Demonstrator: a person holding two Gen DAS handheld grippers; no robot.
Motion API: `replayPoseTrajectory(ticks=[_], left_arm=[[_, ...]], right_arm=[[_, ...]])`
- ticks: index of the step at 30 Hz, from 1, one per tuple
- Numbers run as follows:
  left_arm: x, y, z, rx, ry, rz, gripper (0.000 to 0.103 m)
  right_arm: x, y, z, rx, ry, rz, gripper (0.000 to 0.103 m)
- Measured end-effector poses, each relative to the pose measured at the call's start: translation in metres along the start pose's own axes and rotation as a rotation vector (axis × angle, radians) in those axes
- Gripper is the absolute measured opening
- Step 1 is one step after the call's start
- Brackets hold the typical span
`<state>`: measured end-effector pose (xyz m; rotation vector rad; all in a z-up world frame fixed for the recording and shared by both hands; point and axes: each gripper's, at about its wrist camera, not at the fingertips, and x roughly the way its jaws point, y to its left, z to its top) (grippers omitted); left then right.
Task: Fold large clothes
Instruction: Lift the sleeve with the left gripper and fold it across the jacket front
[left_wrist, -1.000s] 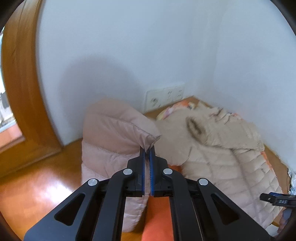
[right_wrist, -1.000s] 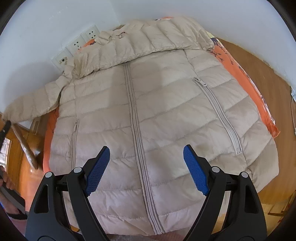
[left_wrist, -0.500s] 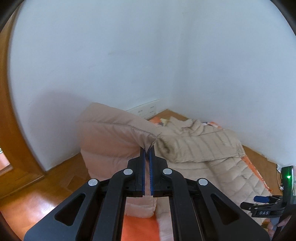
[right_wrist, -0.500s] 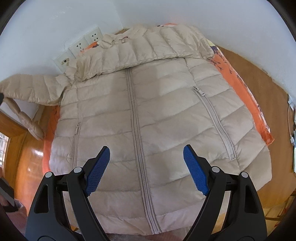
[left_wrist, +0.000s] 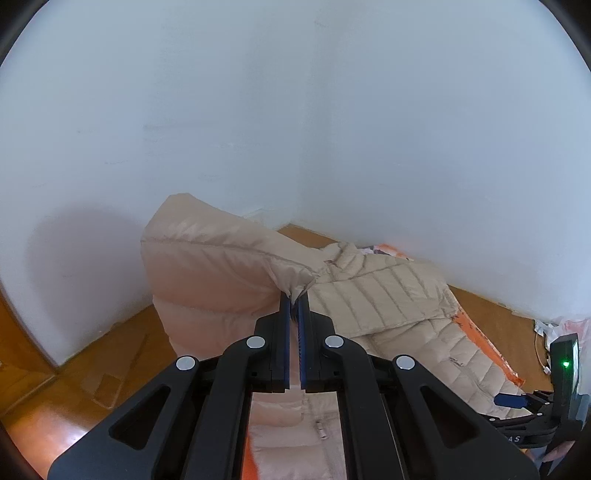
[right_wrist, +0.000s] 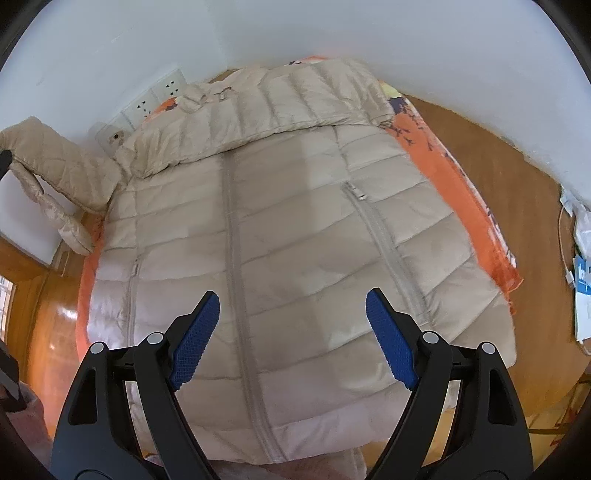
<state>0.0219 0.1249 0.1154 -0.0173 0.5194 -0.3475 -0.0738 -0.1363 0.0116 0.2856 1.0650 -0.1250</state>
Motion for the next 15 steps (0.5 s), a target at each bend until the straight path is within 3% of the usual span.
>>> replayPoseTrajectory(ticks=[15], left_arm=[[0.06,-0.046,-0.016,-0.016,0.118,-0.096,0.003]], right_arm=[[0.009,-0.025,0.024,-0.08,0.0,-0.043,0.081]])
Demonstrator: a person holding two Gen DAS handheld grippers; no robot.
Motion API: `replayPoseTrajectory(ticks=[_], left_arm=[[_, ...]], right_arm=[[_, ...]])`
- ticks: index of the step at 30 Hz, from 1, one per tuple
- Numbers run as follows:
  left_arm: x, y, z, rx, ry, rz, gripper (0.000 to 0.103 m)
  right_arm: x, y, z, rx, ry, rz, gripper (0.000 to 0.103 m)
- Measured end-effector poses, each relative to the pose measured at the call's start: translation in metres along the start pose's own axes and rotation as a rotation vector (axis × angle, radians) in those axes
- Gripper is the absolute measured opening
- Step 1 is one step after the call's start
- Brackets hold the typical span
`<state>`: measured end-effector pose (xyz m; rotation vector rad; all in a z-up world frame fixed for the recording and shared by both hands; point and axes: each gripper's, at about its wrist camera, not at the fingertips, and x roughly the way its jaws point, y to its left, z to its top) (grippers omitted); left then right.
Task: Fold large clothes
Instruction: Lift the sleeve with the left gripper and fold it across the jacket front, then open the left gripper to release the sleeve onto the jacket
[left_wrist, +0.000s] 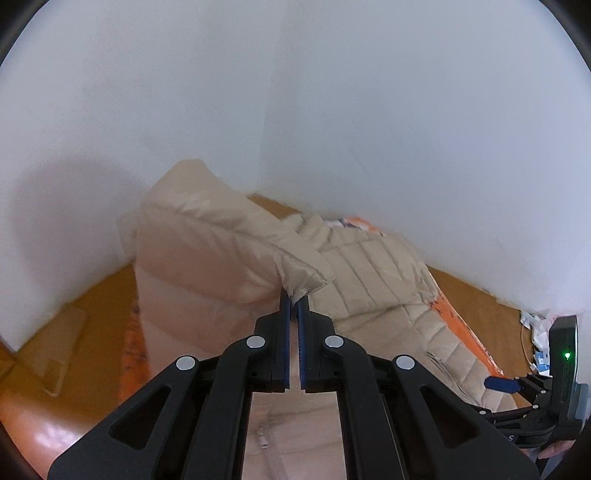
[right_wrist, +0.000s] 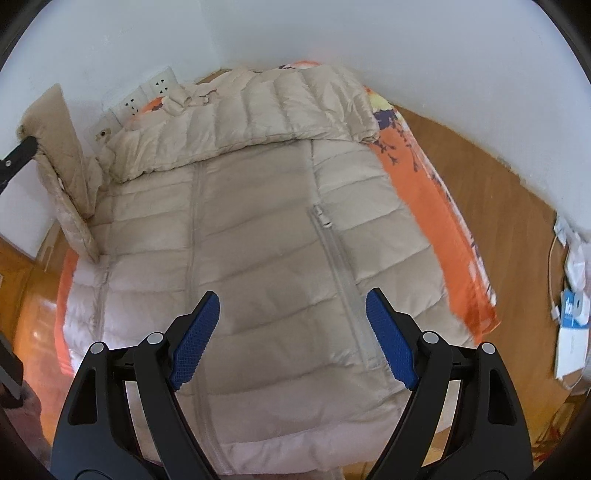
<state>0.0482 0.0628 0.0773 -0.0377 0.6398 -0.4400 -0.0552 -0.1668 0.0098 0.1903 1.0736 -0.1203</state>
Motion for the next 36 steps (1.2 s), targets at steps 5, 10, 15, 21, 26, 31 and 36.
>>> replayPoseTrajectory(ticks=[5,10,15,21,26,31,36], left_arm=[[0.028,-0.008,-0.011,-0.014,0.069,-0.032,0.003],[0.06,-0.003,-0.024,-0.064,0.168,-0.044,0.003],[0.088,-0.001,-0.038,-0.09,0.239,-0.042,0.003],[0.105,-0.005,-0.05,-0.086,0.289,-0.029,0.015],[0.104,-0.009,-0.051,-0.065,0.29,-0.018,0.054],[0.095,-0.009,-0.047,-0.076,0.319,-0.008,0.072],[0.083,0.0,-0.047,-0.088,0.361,0.028,0.074]], right_arm=[[0.009,-0.011,0.007,-0.007,0.014,-0.003,0.081],[0.017,-0.019,0.01,-0.01,0.031,-0.003,0.081],[0.025,-0.027,0.013,-0.001,0.045,-0.007,0.081],[0.034,-0.033,0.014,0.006,0.061,-0.002,0.081],[0.035,-0.035,0.016,0.006,0.062,-0.003,0.081],[0.035,-0.033,0.018,0.002,0.059,0.0,0.081],[0.036,-0.024,0.02,-0.011,0.057,0.011,0.081]])
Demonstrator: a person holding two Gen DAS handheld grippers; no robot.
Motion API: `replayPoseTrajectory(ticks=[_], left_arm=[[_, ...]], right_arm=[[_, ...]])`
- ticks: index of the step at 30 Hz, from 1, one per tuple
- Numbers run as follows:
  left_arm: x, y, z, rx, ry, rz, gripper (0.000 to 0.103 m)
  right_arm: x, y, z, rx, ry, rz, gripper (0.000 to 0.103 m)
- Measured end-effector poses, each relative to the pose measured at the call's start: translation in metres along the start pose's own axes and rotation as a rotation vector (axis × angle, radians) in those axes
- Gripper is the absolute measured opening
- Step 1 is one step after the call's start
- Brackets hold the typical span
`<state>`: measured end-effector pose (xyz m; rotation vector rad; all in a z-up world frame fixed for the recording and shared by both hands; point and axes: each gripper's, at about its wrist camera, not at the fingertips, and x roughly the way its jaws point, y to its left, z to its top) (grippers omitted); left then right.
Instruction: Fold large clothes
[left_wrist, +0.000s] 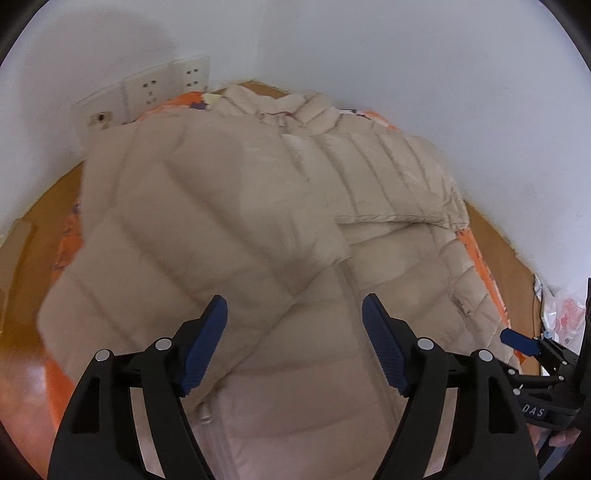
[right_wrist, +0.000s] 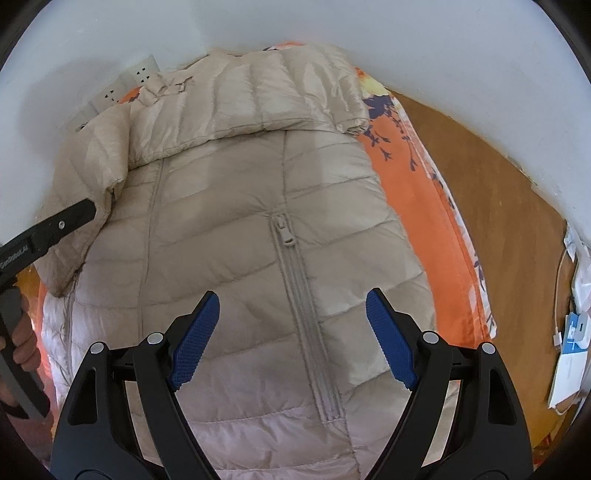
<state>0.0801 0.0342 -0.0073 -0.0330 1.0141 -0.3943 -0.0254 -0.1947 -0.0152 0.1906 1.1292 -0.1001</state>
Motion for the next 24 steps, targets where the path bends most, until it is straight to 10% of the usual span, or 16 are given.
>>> replayPoseTrajectory(ticks=[24], left_arm=[[-0.062,0.14,-0.045,-0.213,-0.025,0.235,0.074]], right_arm=[[0.005,0.177,0.032,-0.348,-0.075,0.182,0.081]])
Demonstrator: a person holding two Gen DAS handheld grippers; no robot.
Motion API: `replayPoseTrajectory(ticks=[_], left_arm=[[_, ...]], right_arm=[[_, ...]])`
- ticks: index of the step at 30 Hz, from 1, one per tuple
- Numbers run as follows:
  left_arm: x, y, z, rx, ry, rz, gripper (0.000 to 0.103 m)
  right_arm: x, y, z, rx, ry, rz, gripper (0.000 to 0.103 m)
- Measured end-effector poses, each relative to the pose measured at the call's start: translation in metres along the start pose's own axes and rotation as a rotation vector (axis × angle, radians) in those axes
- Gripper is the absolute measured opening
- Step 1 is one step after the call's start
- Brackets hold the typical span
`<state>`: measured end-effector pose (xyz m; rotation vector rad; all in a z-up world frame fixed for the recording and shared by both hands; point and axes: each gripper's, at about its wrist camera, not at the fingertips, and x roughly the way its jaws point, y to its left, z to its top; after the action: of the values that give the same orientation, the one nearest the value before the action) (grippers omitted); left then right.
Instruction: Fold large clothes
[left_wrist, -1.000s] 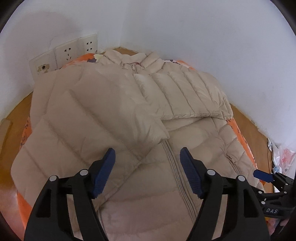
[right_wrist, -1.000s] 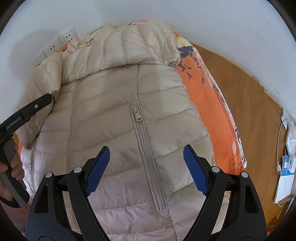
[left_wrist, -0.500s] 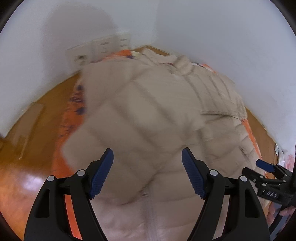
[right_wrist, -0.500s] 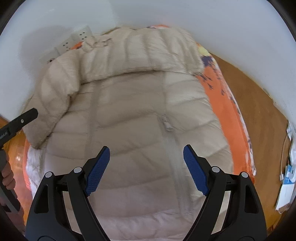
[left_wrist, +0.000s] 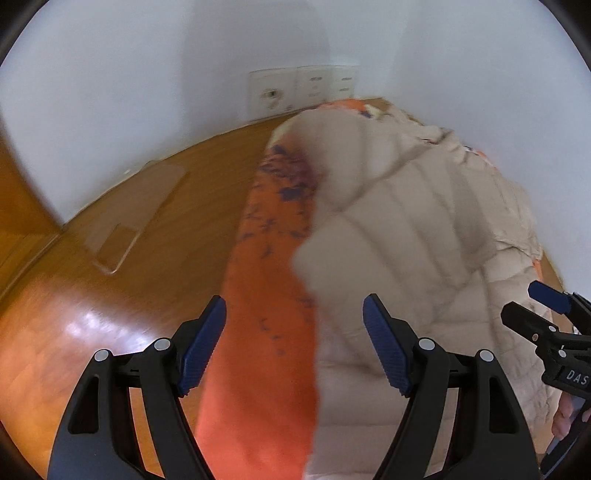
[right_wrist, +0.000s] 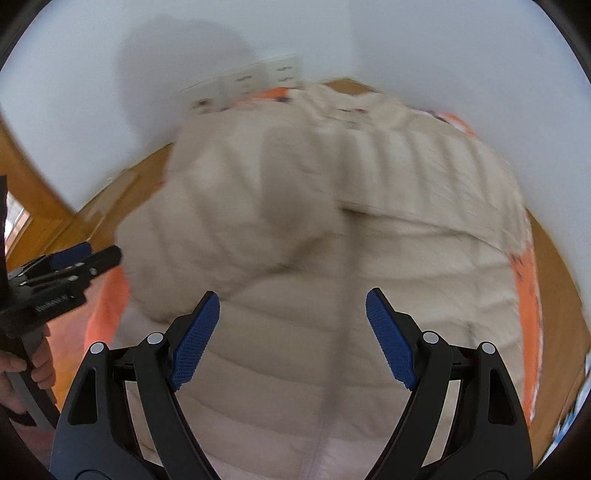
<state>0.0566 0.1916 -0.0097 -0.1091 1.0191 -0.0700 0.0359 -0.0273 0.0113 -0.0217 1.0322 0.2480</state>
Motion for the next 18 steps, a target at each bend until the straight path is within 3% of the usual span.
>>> replayPoseTrajectory(ticks=[11,18], left_arm=[[0.001,0.046,-0.02,-0.054,0.023,0.062,0.074],[-0.004,0.066,-0.03,-0.064,0.029,0.074,0.074]], right_arm=[[0.038,0.088,-0.005,-0.143,0.041,0.11,0.081],[0.065,0.097,-0.013,-0.117,0.089,0.083,0.081]])
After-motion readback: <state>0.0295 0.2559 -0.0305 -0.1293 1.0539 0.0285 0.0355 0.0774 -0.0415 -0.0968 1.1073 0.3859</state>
